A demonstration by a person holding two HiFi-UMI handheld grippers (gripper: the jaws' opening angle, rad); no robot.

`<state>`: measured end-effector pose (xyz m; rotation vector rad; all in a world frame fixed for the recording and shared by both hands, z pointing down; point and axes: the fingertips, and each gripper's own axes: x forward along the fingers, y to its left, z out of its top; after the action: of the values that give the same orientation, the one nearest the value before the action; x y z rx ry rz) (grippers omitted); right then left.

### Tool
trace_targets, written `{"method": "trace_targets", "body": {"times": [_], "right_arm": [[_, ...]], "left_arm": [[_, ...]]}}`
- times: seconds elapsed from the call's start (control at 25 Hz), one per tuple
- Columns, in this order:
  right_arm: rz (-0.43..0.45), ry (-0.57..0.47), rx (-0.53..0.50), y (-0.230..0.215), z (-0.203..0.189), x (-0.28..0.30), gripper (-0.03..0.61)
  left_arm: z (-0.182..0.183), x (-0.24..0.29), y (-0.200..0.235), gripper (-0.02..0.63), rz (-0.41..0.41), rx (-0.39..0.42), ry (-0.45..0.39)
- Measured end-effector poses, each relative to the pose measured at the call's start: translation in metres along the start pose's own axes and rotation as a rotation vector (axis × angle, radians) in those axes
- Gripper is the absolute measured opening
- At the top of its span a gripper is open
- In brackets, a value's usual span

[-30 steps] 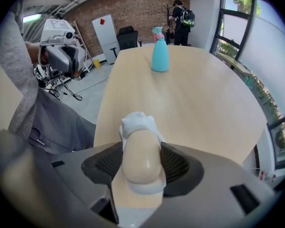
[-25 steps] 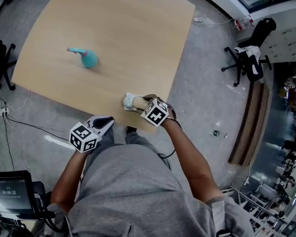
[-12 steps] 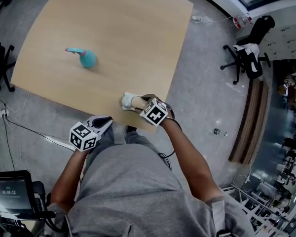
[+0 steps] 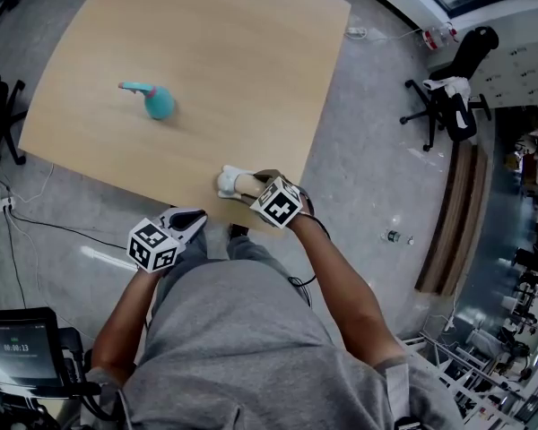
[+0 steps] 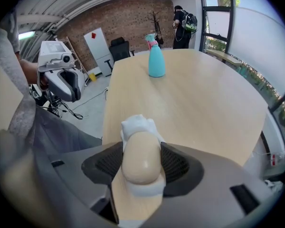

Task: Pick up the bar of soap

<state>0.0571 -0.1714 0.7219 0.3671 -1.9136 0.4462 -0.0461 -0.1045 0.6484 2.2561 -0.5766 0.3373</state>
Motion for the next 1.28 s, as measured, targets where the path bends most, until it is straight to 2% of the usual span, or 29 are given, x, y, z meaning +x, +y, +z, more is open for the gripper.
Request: {"method": "trace_targets", "body": {"times": [0.24, 0.36, 0.4, 0.44, 0.56, 0.64, 0.76, 0.88, 0.92, 0.96, 1.08, 1.28], "right_arm": [[-0.004, -0.085, 0.043, 0.002, 0.011, 0.001, 0.250], [-0.022, -0.104, 0.121, 0.001, 0.008, -0.006, 0.244], [-0.030, -0.114, 0.142, 0.005, 0.010, -0.009, 0.209], [-0.039, -0.128, 0.150, 0.007, 0.015, -0.011, 0.132], [-0.070, -0.120, 0.085, -0.002, 0.034, -0.013, 0.005], [-0.059, -0.065, 0.032, -0.006, 0.037, -0.003, 0.005], [-0.032, -0.022, -0.026, -0.009, 0.035, 0.009, 0.005], [0.021, 0.002, -0.134, -0.007, 0.032, -0.001, 0.017], [0.058, 0.033, -0.165, -0.001, 0.027, -0.004, 0.107], [0.088, 0.073, -0.189, 0.005, 0.019, -0.004, 0.251], [0.073, 0.153, -0.239, 0.011, 0.000, 0.004, 0.256], [-0.009, 0.177, -0.222, 0.008, 0.002, 0.010, 0.258]], "left_arm": [[-0.027, -0.004, 0.013, 0.008, 0.026, -0.012, -0.008], [-0.035, -0.001, 0.017, 0.008, 0.043, -0.055, 0.001], [-0.037, -0.008, 0.017, 0.008, 0.047, -0.057, 0.005], [-0.036, -0.017, 0.020, 0.008, 0.058, -0.049, -0.001], [-0.017, -0.043, 0.043, 0.008, 0.123, -0.028, -0.073], [-0.010, -0.054, 0.058, 0.008, 0.152, -0.040, -0.109], [-0.008, -0.053, 0.070, 0.008, 0.159, -0.046, -0.091], [0.008, -0.036, 0.065, 0.008, 0.126, -0.030, -0.076], [0.013, -0.029, 0.062, 0.008, 0.114, -0.025, -0.070], [0.017, -0.023, 0.060, 0.008, 0.104, -0.020, -0.063], [0.027, -0.009, 0.052, 0.008, 0.077, -0.012, -0.059], [0.041, 0.003, 0.040, 0.008, 0.039, 0.009, -0.069]]}}
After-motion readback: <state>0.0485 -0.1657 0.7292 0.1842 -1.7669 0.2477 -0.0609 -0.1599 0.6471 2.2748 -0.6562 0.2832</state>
